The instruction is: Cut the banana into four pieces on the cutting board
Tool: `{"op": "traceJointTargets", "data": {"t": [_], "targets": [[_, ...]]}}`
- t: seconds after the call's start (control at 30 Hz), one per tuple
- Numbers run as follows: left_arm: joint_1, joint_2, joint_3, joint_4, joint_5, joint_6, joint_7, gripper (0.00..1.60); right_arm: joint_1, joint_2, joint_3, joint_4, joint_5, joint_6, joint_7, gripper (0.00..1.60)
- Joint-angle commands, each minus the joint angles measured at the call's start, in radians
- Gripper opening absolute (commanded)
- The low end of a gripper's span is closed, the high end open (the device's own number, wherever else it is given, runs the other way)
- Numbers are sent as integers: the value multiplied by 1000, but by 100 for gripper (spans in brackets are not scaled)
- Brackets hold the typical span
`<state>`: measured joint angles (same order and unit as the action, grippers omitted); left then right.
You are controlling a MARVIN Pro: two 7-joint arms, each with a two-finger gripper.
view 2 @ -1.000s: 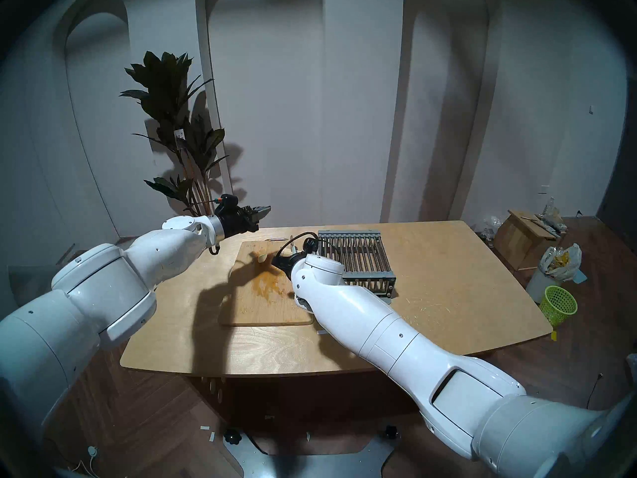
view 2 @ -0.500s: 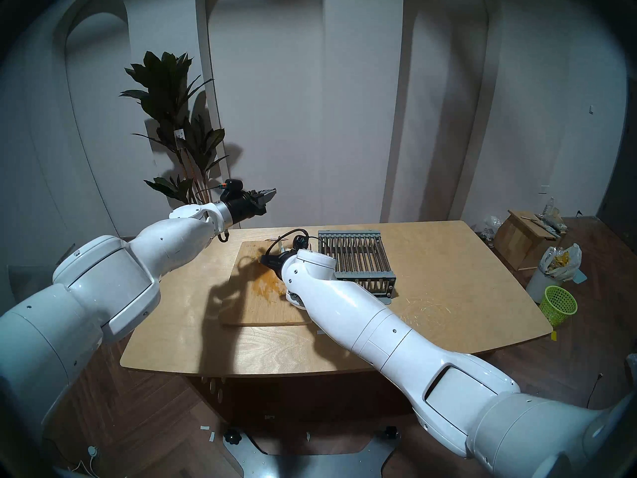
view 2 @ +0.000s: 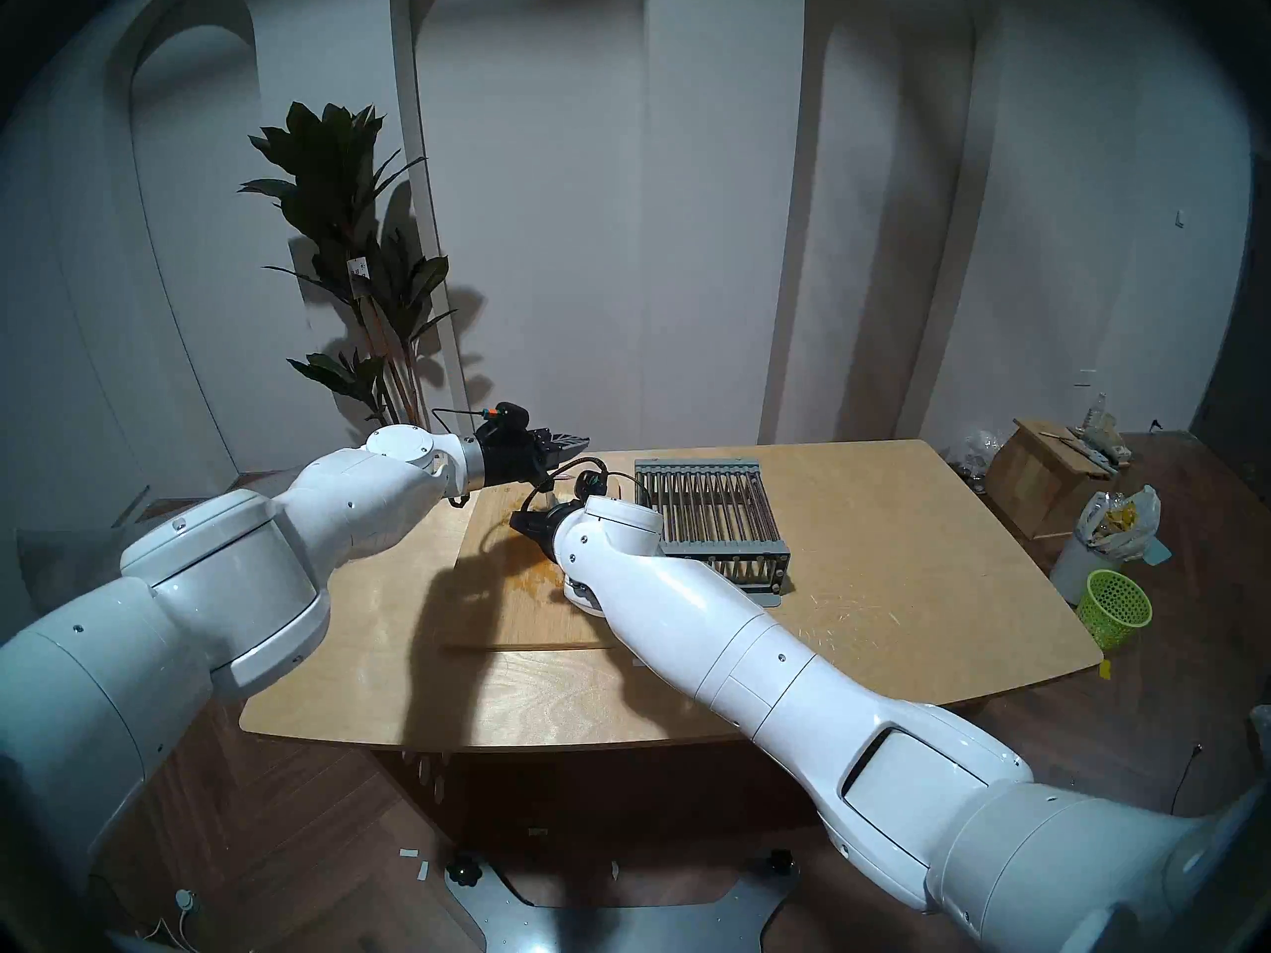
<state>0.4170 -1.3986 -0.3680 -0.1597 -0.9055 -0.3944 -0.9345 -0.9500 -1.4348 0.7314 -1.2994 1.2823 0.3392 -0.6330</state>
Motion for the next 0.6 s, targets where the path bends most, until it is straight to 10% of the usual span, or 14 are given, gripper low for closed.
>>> {"op": "traceJointTargets", "data": {"t": [0.0,0.57], "targets": [[-13,16,28,-1,33,-41,-21,0,26,2,14,-9,-6,-4,-7,0],[12,10,89,-1,102,-91,-24,0,31,23,29,13,-18,-3,-39,0]]}}
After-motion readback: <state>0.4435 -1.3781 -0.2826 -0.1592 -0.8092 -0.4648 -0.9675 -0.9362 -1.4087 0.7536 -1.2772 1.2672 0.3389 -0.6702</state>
